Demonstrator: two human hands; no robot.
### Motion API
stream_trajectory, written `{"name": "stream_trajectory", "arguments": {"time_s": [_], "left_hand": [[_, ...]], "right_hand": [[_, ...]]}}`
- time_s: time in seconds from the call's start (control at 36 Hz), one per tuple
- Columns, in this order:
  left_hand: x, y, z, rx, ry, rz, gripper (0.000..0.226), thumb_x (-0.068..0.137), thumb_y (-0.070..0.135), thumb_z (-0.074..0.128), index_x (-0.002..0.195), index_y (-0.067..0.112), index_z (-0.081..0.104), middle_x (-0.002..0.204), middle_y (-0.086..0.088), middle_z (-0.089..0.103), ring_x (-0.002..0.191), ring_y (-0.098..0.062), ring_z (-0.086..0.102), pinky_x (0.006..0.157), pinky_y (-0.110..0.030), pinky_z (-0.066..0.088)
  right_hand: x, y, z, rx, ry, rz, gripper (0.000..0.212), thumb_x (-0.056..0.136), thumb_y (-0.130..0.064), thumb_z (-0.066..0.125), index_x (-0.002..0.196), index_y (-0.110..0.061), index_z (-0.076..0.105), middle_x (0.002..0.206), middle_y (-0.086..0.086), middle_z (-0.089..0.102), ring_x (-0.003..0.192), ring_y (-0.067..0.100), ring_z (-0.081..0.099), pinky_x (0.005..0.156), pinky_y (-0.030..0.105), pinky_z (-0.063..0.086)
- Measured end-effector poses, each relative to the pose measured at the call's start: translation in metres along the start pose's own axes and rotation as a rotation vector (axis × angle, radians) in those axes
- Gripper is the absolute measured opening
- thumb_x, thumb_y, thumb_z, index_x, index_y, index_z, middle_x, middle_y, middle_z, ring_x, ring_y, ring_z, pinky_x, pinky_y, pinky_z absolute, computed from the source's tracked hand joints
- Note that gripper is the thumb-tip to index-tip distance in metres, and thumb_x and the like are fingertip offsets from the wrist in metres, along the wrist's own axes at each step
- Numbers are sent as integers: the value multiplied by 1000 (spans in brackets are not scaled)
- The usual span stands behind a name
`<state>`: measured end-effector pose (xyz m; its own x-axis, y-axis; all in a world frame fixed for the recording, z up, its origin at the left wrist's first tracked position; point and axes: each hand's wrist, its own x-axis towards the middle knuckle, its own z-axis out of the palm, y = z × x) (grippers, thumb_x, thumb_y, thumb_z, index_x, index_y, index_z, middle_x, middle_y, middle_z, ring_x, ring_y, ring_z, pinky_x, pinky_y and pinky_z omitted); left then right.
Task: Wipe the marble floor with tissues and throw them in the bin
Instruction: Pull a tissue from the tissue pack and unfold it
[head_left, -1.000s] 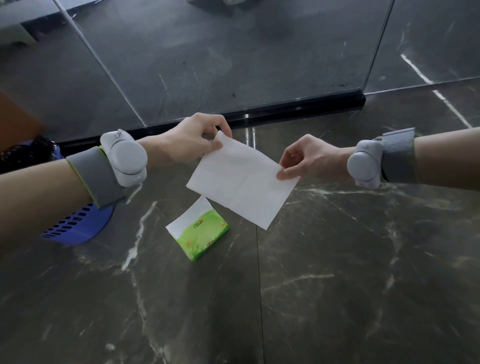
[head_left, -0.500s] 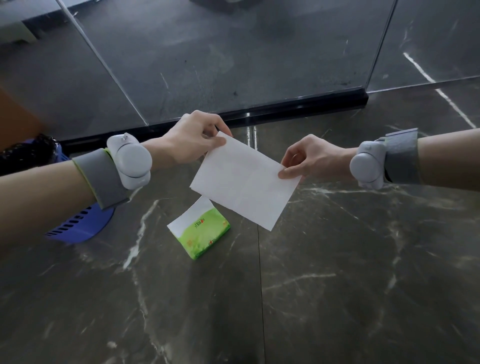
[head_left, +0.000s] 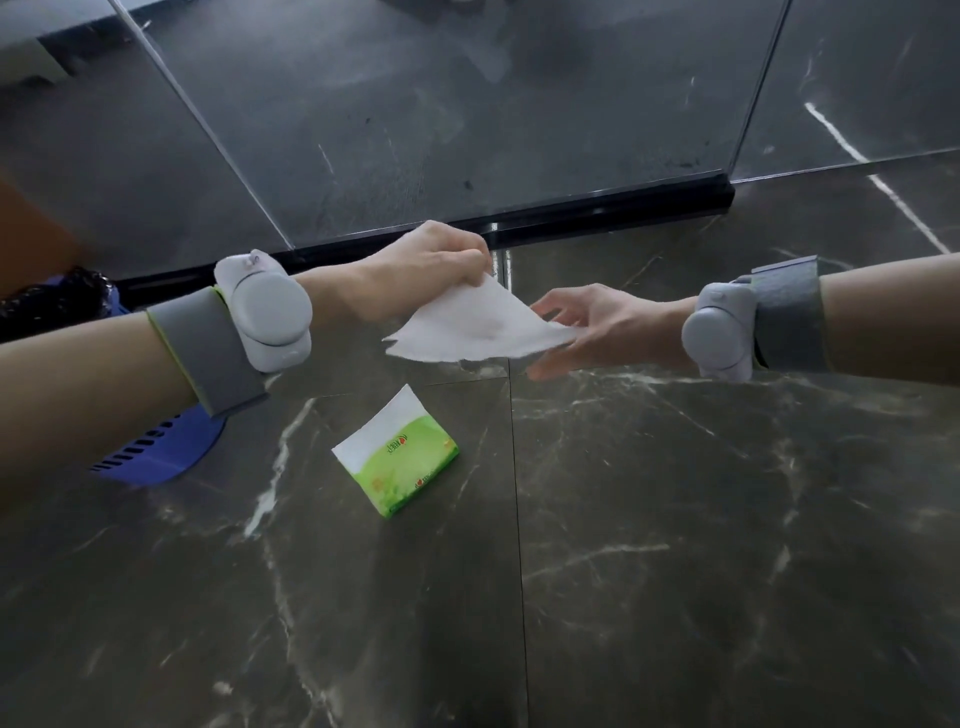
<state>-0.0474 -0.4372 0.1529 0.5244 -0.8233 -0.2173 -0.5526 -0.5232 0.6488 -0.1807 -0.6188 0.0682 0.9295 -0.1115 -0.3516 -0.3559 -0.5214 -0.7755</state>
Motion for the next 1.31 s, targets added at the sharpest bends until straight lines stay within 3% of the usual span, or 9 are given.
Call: {"name": "stream_trajectory", "arguments": {"time_s": [0.08, 0.17, 0.31, 0.42, 0.5, 0.61, 0.81, 1.14, 1.31], "left_hand": [[-4, 6, 4, -43, -88, -30, 23, 81, 25, 52, 82, 3, 58, 76, -11, 44, 71, -24, 40, 60, -35, 28], [-5, 5, 7, -98, -113, -60, 30, 79, 24, 52, 86, -5, 55, 76, -11, 45, 71, -24, 41, 60, -32, 30], [-3, -6, 2, -146, -79, -69, 19, 97, 16, 54, 96, -1, 64, 83, -11, 61, 71, -24, 59, 65, -34, 48], [1, -15, 4, -151, 35, -119, 13, 100, 22, 64, 107, 10, 65, 92, -3, 71, 74, -17, 66, 62, -28, 54], [5, -20, 6, -82, 111, -178, 26, 96, 28, 71, 114, 13, 61, 109, -4, 69, 86, -19, 63, 80, -37, 54], [2, -17, 5, -17, 131, -154, 28, 93, 33, 73, 113, 17, 62, 112, -1, 65, 89, -15, 58, 78, -33, 51], [-17, -2, 28, -75, -198, -131, 38, 88, 27, 83, 120, 17, 68, 116, -4, 75, 109, -21, 72, 102, -47, 57], [-16, 9, 48, 19, -285, -10, 24, 94, 11, 73, 109, -5, 64, 112, -29, 69, 108, -44, 68, 98, -63, 51], [-19, 11, 51, -8, -263, -22, 15, 97, 8, 67, 109, 0, 72, 109, -25, 73, 96, -28, 73, 101, -58, 52]], "right_hand": [[-3, -8, 3, 68, -13, -70, 57, 70, -41, 90, 121, -46, 65, 118, -11, 71, 108, 11, 69, 95, 38, 57], [-6, -14, 4, 44, -30, -87, 31, 72, -39, 90, 101, -36, 77, 100, -12, 78, 94, 11, 73, 83, 35, 57], [-7, -18, 9, 60, -33, -88, 21, 75, -30, 91, 92, -20, 84, 91, -1, 80, 89, 21, 77, 86, 42, 63], [-8, -17, 17, 135, -62, -72, 18, 79, -28, 88, 92, -17, 84, 88, -1, 81, 82, 18, 79, 65, 30, 61], [-7, -15, 22, 196, -56, -59, 20, 80, -30, 88, 94, -16, 83, 89, 1, 81, 84, 21, 79, 74, 36, 64], [-4, -13, 21, 254, 18, -34, 25, 80, -33, 87, 93, -13, 81, 88, 4, 80, 83, 24, 79, 72, 39, 64], [-6, -14, 9, 310, 84, -32, 24, 81, -31, 87, 97, -13, 81, 90, 4, 80, 83, 22, 78, 69, 31, 59], [-22, -16, 2, 293, 135, -23, 24, 80, -28, 87, 96, -12, 80, 89, 6, 80, 80, 21, 78, 63, 27, 59], [-27, -8, -3, 295, 173, -27, 28, 76, -34, 90, 95, -16, 79, 85, 1, 79, 74, 15, 77, 58, 21, 57]]}}
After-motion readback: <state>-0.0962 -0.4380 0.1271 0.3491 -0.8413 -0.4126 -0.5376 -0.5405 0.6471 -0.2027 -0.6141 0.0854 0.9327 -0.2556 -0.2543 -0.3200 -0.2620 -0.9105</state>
